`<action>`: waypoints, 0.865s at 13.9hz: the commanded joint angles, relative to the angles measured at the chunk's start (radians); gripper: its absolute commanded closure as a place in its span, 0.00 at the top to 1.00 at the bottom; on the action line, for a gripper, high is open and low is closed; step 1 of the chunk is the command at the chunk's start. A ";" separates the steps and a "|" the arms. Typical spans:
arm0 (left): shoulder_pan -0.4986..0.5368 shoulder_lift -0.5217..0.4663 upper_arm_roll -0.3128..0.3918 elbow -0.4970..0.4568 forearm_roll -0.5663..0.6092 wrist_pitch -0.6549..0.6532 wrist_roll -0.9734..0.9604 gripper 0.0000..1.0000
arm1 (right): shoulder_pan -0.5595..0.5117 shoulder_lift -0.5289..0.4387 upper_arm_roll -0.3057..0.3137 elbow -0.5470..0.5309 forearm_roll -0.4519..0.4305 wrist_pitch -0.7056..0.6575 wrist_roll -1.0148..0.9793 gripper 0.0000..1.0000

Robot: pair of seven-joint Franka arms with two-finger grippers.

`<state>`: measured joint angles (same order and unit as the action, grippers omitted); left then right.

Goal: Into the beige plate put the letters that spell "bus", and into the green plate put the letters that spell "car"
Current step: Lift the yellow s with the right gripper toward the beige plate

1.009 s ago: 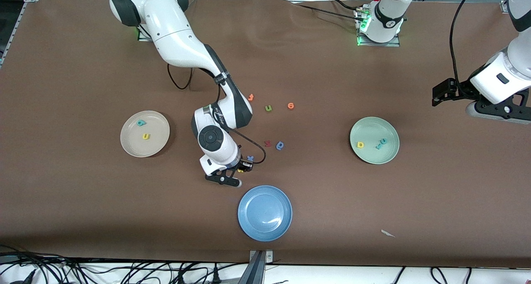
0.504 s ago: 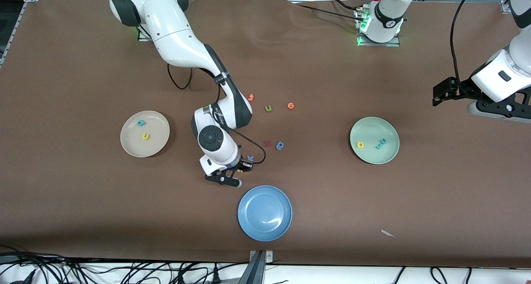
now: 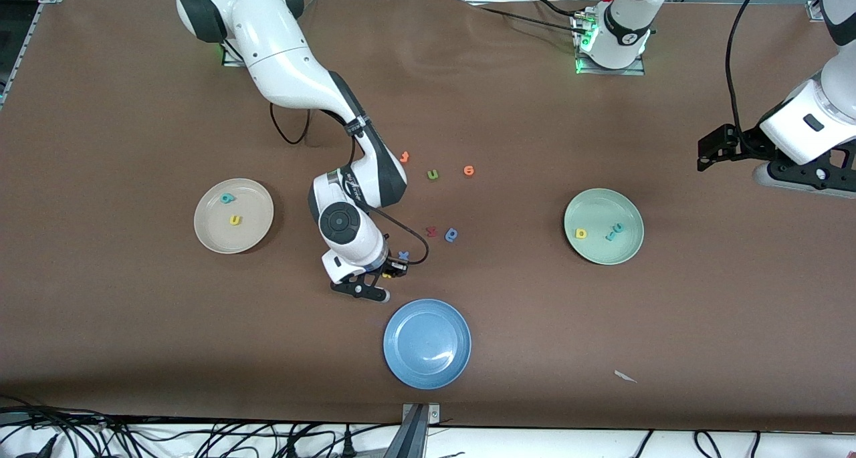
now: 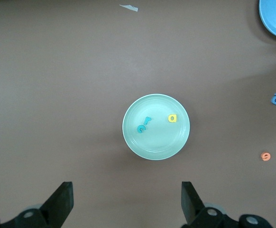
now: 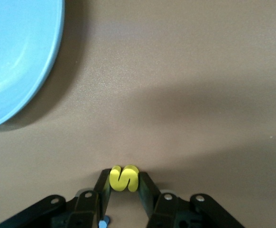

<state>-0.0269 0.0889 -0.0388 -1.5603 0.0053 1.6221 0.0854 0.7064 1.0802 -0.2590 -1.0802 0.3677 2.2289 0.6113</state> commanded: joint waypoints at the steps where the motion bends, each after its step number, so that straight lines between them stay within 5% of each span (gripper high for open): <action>1: 0.004 -0.004 -0.003 0.028 -0.002 -0.024 0.010 1.00 | -0.010 0.043 0.001 0.051 0.016 -0.005 -0.008 0.26; 12: -0.001 -0.028 -0.004 0.026 -0.002 -0.071 0.008 1.00 | -0.008 0.026 -0.042 0.051 0.008 -0.147 -0.011 0.21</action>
<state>-0.0273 0.0686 -0.0398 -1.5444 0.0053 1.5699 0.0854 0.7032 1.0802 -0.2822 -1.0620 0.3677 2.1317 0.6113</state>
